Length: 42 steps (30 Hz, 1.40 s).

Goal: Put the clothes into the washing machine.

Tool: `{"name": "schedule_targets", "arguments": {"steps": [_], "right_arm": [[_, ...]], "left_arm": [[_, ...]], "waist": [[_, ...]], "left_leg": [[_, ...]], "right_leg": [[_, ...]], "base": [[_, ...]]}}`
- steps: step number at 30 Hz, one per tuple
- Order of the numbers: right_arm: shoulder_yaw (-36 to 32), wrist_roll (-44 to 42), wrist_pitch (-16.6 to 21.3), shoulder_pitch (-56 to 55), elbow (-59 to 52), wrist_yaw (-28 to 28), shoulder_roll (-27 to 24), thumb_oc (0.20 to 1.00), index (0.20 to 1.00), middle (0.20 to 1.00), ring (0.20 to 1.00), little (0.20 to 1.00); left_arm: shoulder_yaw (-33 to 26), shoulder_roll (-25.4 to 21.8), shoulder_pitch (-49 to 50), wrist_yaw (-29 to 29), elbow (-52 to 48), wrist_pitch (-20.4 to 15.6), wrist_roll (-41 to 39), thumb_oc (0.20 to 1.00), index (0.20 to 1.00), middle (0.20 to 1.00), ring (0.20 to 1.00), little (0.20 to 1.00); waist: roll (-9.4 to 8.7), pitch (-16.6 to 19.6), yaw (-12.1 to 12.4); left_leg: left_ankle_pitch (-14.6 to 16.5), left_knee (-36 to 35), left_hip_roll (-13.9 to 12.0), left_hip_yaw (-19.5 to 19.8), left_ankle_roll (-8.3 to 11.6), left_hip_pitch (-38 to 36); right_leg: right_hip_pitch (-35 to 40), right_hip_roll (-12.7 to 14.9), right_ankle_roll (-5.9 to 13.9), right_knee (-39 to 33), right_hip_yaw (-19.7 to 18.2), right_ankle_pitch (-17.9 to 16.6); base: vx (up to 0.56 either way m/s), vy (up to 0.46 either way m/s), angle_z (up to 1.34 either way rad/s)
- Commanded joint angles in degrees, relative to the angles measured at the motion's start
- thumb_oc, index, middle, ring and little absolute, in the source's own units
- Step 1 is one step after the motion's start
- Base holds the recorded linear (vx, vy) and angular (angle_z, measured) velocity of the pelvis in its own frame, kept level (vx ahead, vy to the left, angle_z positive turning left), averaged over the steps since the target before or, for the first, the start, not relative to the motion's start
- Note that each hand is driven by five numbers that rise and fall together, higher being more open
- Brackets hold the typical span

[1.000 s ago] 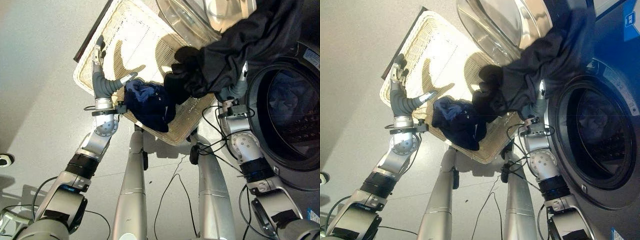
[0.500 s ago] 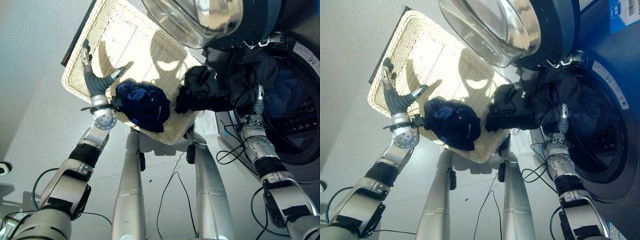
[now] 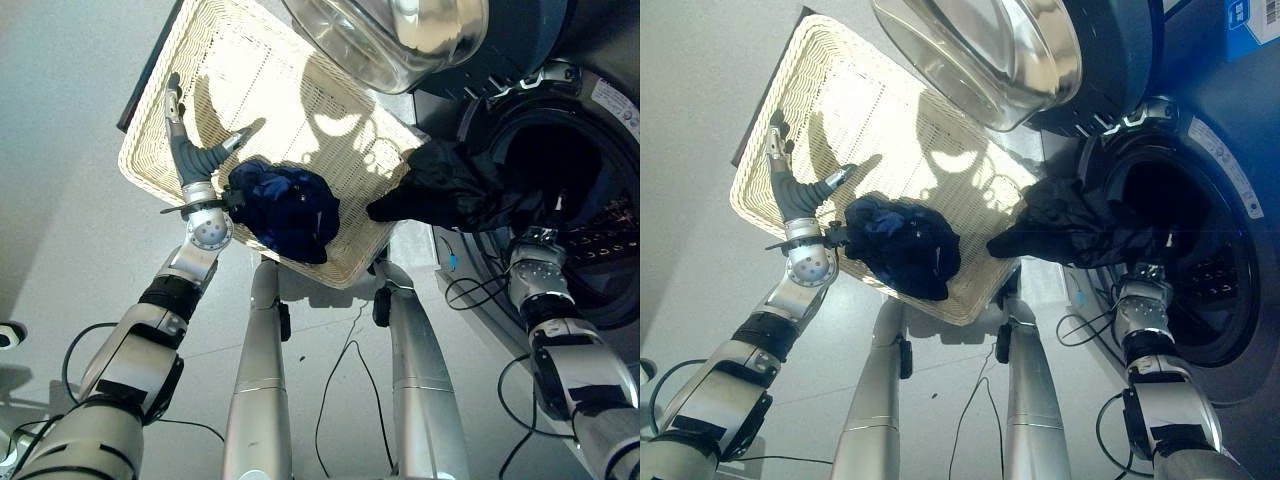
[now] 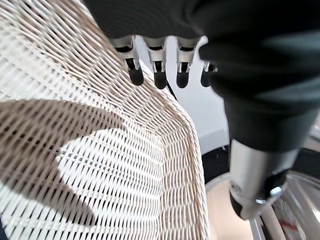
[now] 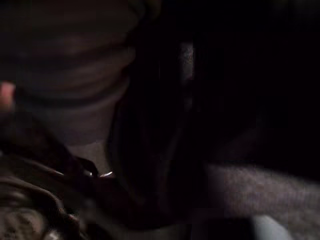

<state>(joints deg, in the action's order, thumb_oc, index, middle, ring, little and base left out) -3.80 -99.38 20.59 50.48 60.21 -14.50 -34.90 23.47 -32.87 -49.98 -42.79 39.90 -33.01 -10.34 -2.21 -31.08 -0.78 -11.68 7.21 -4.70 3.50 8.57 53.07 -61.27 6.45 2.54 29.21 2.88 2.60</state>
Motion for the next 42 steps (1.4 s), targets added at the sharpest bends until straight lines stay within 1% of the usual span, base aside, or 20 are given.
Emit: {"name": "schedule_targets", "arguments": {"steps": [1,3,4,7,9,10,12,17,18,19,20,21,22,23,24,26,27,29,35,42], "right_arm": [[0.77,10.55,17.63,2.7,-1.66,-17.97,-12.96,0.2,0.2,0.2,0.2,0.2],[1.07,16.7,21.85,4.68,-2.56,-25.48,-16.59,0.2,0.2,0.2,0.2,0.2],[1.31,21.95,24.3,5.25,-4.32,-31.56,-18.77,0.2,0.2,0.2,0.2,0.2],[0.39,29.37,24.64,5.81,-7.23,-40.12,-24.18,0.2,0.2,0.2,0.2,0.2],[-0.56,29.96,24.58,5.53,-6.76,-41.27,-26.75,0.2,0.2,0.2,0.2,0.2],[-1.24,29.9,24.86,5.1,-5.65,-40.83,-27.65,0.2,0.2,0.2,0.2,0.2],[-2.19,29.09,24.6,5.06,-2.34,-39.07,-29.35,0.2,0.2,0.2,0.2,0.2],[-0.15,30.11,22.66,7.1,0.95,-39.98,-29.91,0.2,0.2,0.2,0.2,0.2],[0.84,30.08,21.43,7.89,1.42,-40.52,-29.45,0.278,0.278,0.278,0.278,0.278],[1.75,30.74,19.21,8.19,2.25,-40.42,-28.93,0.918,0.918,0.918,0.918,0.918],[2.28,31.13,16.33,8.09,2.72,-39.85,-28.51,1.0,1.0,1.0,1.0,1.0],[2.28,31.13,16.33,8.09,2.72,-39.85,-28.51,1.0,1.0,1.0,1.0,1.0],[3.74,32.7,13.04,8.01,3.53,-39.37,-27.97,1.0,1.0,1.0,1.0,1.0],[4.2,32.97,11.64,8.15,3.67,-39.21,-27.68,1.0,1.0,1.0,1.0,1.0],[5.79,34.48,6.34,8.3,5.03,-38.43,-26.84,1.0,1.0,1.0,1.0,1.0],[9.07,39.26,-1.23,8.96,7.75,-36.72,-25.96,1.0,1.0,1.0,1.0,1.0],[9.72,39.86,-1.61,9.28,8.03,-36.9,-25.7,1.0,1.0,1.0,1.0,1.0],[12.21,45.25,-5.57,9.88,9.24,-37.48,-25.11,1.0,1.0,1.0,1.0,1.0],[16.7,57.62,-9.99,11.97,9.73,-38.65,-22.34,1.0,1.0,1.0,1.0,1.0],[15.26,61.83,-5.2,6.94,3.77,-38.22,-16.98,1.0,1.0,1.0,1.0,1.0]], "left_arm": [[-1.19,-0.67,0.99,-1.68,-1.53,-2.18,0.21,1.0,1.0,1.0,1.0,1.0],[-0.89,-1.49,2.29,-2.26,-2.5,-2.25,1.08,1.0,1.0,1.0,1.0,1.0],[-1.03,-2.24,3.21,-2.37,-3.47,-1.9,1.07,1.0,1.0,1.0,1.0,1.0],[-1.65,-4.57,4.22,-1.23,-4.17,-1.72,-0.48,1.0,1.0,1.0,1.0,1.0],[-2.03,-5.88,4.03,0.25,-3.5,-1.83,-1.64,1.0,1.0,1.0,1.0,1.0],[-1.94,-6.21,4.24,0.75,-3.02,-1.9,-2.03,1.0,1.0,1.0,1.0,1.0],[-1.88,-6.88,3.38,2.11,-1.96,-2.32,-2.91,1.0,1.0,1.0,1.0,1.0],[-1.37,-7.28,1.69,3.62,-1.09,-2.27,-3.75,1.0,1.0,1.0,1.0,1.0],[-1.04,-7.41,0.87,3.99,-0.92,-2.05,-4.14,1.0,1.0,1.0,1.0,1.0],[-0.63,-7.2,0.41,4.07,-0.85,-2.01,-4.16,1.0,1.0,1.0,1.0,1.0],[-0.45,-7.08,0.27,4.14,-0.77,-1.88,-4.3,1.0,1.0,1.0,1.0,1.0],[-0.45,-7.08,0.27,4.14,-0.77,-1.88,-4.3,1.0,1.0,1.0,1.0,1.0],[-0.02,-6.85,-0.2,4.21,-0.8,-1.61,-4.43,1.0,1.0,1.0,1.0,1.0],[0.23,-6.83,-0.43,4.1,-0.81,-1.58,-4.5,1.0,1.0,1.0,1.0,1.0],[0.43,-6.41,-0.67,4.02,-0.73,-1.5,-4.29,1.0,1.0,1.0,1.0,1.0],[1.29,-5.81,-1.34,4.04,-0.48,-1.06,-3.89,1.0,1.0,1.0,1.0,1.0],[1.54,-5.81,-1.86,3.97,-0.44,-0.99,-3.87,1.0,1.0,1.0,1.0,1.0],[2.23,-5.53,-2.61,3.72,-0.19,-0.54,-3.69,1.0,1.0,1.0,1.0,1.0],[2.98,-4.86,-4.92,4.35,1.37,0.93,-4.7,1.0,1.0,1.0,1.0,1.0],[0.62,-3.77,-3.36,1.31,1.48,0.05,-3.86,1.0,1.0,1.0,1.0,1.0]], "waist": [[0.38,1.28,-0.78],[-0.06,1.28,-0.86],[-0.29,1.28,-1.04],[-1.09,1.28,-1.51],[-1.63,1.28,-1.78],[-1.71,1.28,-1.81],[-1.95,1.28,-1.8],[-1.72,1.28,-1.29],[-1.54,1.28,-1.22],[-1.27,1.28,-1.1],[-1.09,1.28,-1.04],[-1.09,1.28,-1.04],[-0.95,1.28,-0.84],[-0.88,1.28,-0.83],[-0.68,1.28,-0.61],[-0.35,1.28,-0.38],[-0.36,1.28,-0.36],[-0.25,1.28,-0.22],[0.28,1.28,-0.06],[0.98,1.28,-0.39]], "left_leg": [[6.62,7.56,4.03,-1.49,-1.8,2.0],[6.58,7.43,4.0,-1.2,-1.93,2.05],[6.83,7.44,3.98,-1.0,-1.97,1.92],[6.98,6.99,3.9,-0.62,-2.04,1.58],[6.46,6.96,3.99,-0.5,-2.17,1.85],[7.09,6.96,3.83,-0.41,-2.18,1.06],[6.45,6.79,4.16,-0.26,-2.35,1.23],[6.37,6.77,4.85,0.09,-2.63,1.2],[6.26,6.7,5.07,0.18,-2.75,1.39],[6.21,6.63,5.23,0.16,-2.8,1.44],[6.42,6.7,5.2,0.13,-2.76,1.14],[6.42,6.7,5.2,0.13,-2.76,1.14],[6.41,6.7,5.54,0.26,-2.89,1.1],[6.25,6.72,5.72,0.33,-2.97,1.33],[6.4,6.91,5.61,0.24,-2.95,1.28],[6.82,7.02,5.55,0.19,-3.03,0.95],[6.23,7.01,5.8,0.28,-3.09,1.54],[6.24,7.18,6.03,0.3,-3.26,1.77],[6.43,7.46,6.18,0.1,-3.5,1.94],[6.62,7.2,5.95,-0.67,-3.44,2.27]], "right_leg": [[4.93,-2.61,5.76,-16.13,3.31,-13.32],[5.0,-2.7,5.71,-16.42,3.38,-13.6],[5.23,-2.85,5.7,-16.65,3.33,-13.62],[5.74,-3.02,5.78,-17.37,3.17,-13.73],[5.58,-2.98,5.62,-17.57,3.2,-14.15],[6.36,-3.15,5.62,-17.49,3.15,-13.48],[6.23,-3.0,5.43,-17.72,3.15,-13.92],[6.21,-2.66,5.37,-18.11,3.21,-14.21],[6.05,-2.45,5.41,-18.29,3.3,-14.31],[5.97,-2.23,5.45,-18.36,3.42,-14.38],[6.24,-2.21,5.49,-18.34,3.49,-14.24],[6.24,-2.21,5.49,-18.34,3.49,-14.24],[6.25,-2.04,5.48,-18.49,3.57,-14.41],[6.01,-1.96,5.46,-18.55,3.57,-14.6],[6.15,-2.0,5.46,-18.36,3.66,-14.37],[6.5,-1.99,5.61,-18.2,3.75,-14.03],[5.95,-1.89,5.51,-18.34,3.72,-14.55],[5.83,-1.84,5.49,-18.31,3.87,-14.56],[5.48,-1.73,5.65,-17.81,4.19,-14.35],[4.77,-1.52,5.78,-17.74,4.03,-13.93]], "base": [[-0.02,-0.084,-0.02],[-0.01,-0.054,-0.03],[0.0,-0.033,-0.03],[-0.01,-0.011,-0.04],[-0.01,-0.008,-0.09],[0.0,-0.006,-0.05],[0.0,0.0,0.0],[0.0,0.0,0.0],[0.0,0.0,0.0],[0.0,0.0,0.0],[0.0,0.0,0.0],[0.0,0.0,0.0],[0.0,0.0,0.0],[0.0,0.0,0.0],[0.0,-0.002,0.03],[0.0,-0.012,0.04],[-0.02,-0.009,0.05],[-0.01,-0.008,0.06],[-0.02,0.004,0.06],[-0.01,0.023,0.01]]}}
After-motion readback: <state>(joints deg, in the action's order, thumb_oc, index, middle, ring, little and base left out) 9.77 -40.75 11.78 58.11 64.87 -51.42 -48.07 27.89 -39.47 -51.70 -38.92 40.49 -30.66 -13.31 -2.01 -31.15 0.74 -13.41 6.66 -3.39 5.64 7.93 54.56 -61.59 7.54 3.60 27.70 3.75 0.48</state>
